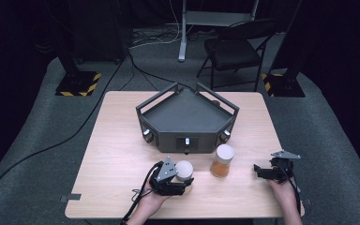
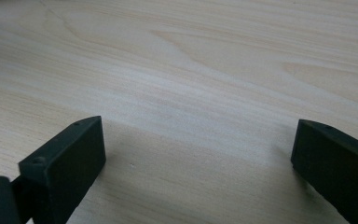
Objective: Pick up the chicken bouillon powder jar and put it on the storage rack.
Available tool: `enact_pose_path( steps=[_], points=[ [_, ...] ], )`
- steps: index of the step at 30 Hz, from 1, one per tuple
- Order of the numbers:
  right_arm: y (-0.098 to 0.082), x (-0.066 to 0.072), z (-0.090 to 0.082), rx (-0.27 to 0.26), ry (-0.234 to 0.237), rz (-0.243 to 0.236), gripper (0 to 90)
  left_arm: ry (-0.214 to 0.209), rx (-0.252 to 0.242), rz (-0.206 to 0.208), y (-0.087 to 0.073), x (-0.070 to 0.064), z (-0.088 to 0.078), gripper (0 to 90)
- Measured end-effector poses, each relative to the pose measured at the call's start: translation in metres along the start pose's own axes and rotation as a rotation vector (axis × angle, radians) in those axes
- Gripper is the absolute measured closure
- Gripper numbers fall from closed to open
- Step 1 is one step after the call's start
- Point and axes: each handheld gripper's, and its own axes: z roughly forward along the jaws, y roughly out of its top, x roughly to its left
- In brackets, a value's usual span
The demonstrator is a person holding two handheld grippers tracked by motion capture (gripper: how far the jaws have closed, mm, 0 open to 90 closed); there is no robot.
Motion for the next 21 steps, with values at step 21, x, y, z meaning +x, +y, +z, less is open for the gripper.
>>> enact_pose_path(
  steps=[21],
  points=[
    [0.000, 0.000, 0.000, 0.000, 0.001, 0.001, 2.0, 0.028, -0.026, 0.002, 0.024, 0.007, -0.024, 34.3]
  ],
)
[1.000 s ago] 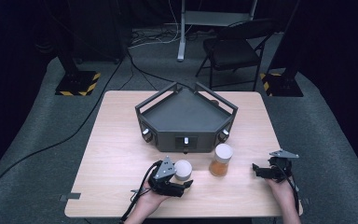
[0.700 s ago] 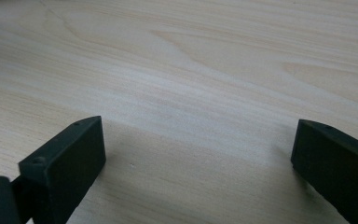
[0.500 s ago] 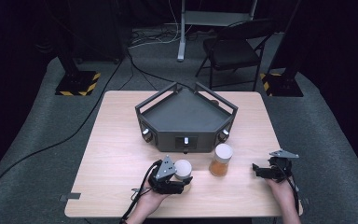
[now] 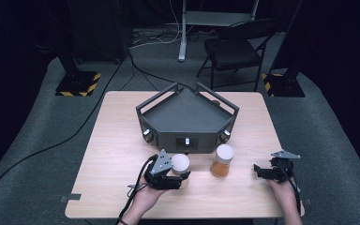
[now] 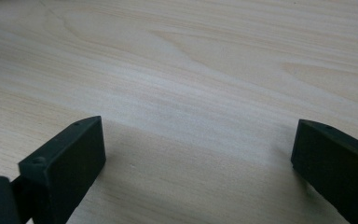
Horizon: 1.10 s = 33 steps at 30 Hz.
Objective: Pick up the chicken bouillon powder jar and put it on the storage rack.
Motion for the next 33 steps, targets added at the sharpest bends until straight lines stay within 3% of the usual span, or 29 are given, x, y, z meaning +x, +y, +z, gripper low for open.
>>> enact_pose_path(
  steps=[14, 20, 33],
  points=[
    [0.000, 0.000, 0.000, 0.000, 0.000, 0.000, 2.0, 0.037, -0.048, 0.007, 0.036, 0.015, -0.026, 34.3],
    [0.000, 0.000, 0.000, 0.000, 0.000, 0.000, 2.0, 0.040, -0.076, -0.011, 0.049, 0.025, -0.034, 34.3],
    [0.000, 0.000, 0.000, 0.000, 0.000, 0.000, 2.0, 0.073, -0.106, 0.016, 0.090, 0.040, -0.048, 34.3]
  ],
)
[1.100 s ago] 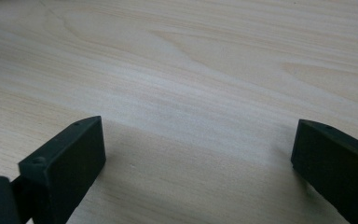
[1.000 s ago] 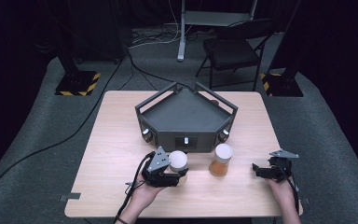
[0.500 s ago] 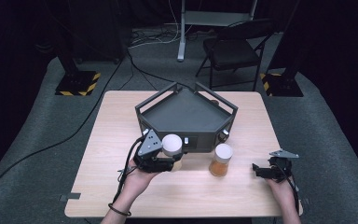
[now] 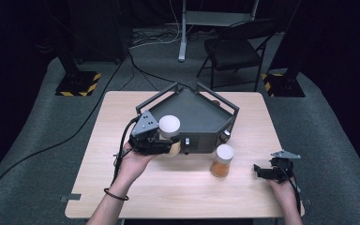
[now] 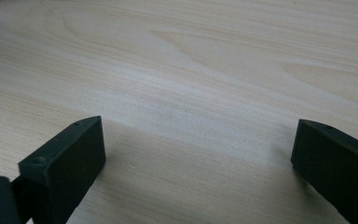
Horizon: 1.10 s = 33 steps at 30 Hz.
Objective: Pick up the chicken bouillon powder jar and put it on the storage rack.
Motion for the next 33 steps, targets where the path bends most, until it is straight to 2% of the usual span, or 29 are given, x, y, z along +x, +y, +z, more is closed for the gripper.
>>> enact_pose_path(
  steps=[7, 13, 17, 21, 27, 33],
  points=[
    [0.000, 0.000, 0.000, 0.000, 0.000, 0.000, 1.9, 0.046, -0.014, -0.018, 0.014, 0.012, 0.000, 34.3],
    [0.000, 0.000, 0.000, 0.001, 0.001, -0.001, 1.9, 0.089, -0.009, -0.041, 0.022, 0.024, 0.010, 34.3],
    [0.000, 0.000, 0.000, 0.001, 0.001, -0.001, 1.9, 0.125, -0.004, -0.044, 0.025, 0.026, 0.020, 34.3],
    [0.000, 0.000, 0.000, 0.001, 0.001, -0.002, 1.9, 0.149, -0.003, -0.061, 0.023, 0.031, 0.033, 34.3],
    [0.001, -0.001, 0.000, 0.001, 0.002, -0.003, 1.9, 0.190, 0.024, -0.083, 0.020, 0.038, 0.051, 34.3],
    [0.001, -0.001, 0.000, 0.001, 0.002, -0.003, 1.9, 0.213, 0.046, -0.110, 0.016, 0.046, 0.061, 34.3]
  ],
)
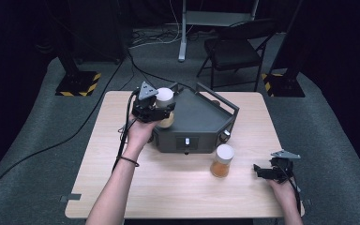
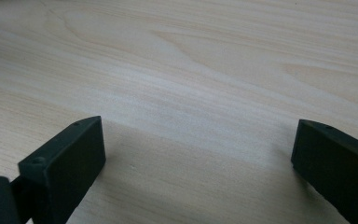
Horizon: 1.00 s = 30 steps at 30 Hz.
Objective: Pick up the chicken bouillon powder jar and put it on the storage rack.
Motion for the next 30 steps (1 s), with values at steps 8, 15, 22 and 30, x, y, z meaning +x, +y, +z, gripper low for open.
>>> enact_pose_path(
  steps=[8, 15, 22, 30],
  points=[
    [0.000, 0.000, 0.000, 0.000, 0.002, -0.002, 1.9, 0.005, 0.033, -0.008, 0.001, 0.001, 0.012, 34.3],
    [0.000, 0.000, 0.000, 0.000, 0.002, -0.002, 1.9, 0.004, 0.059, -0.011, 0.002, 0.001, 0.018, 34.2],
    [0.000, 0.000, 0.000, 0.000, 0.002, -0.002, 1.9, -0.008, 0.051, -0.049, -0.006, 0.007, 0.020, 34.2],
    [0.000, 0.000, 0.000, 0.001, 0.002, -0.002, 1.8, -0.011, 0.061, -0.045, -0.005, 0.007, 0.020, 33.9]
  ],
)
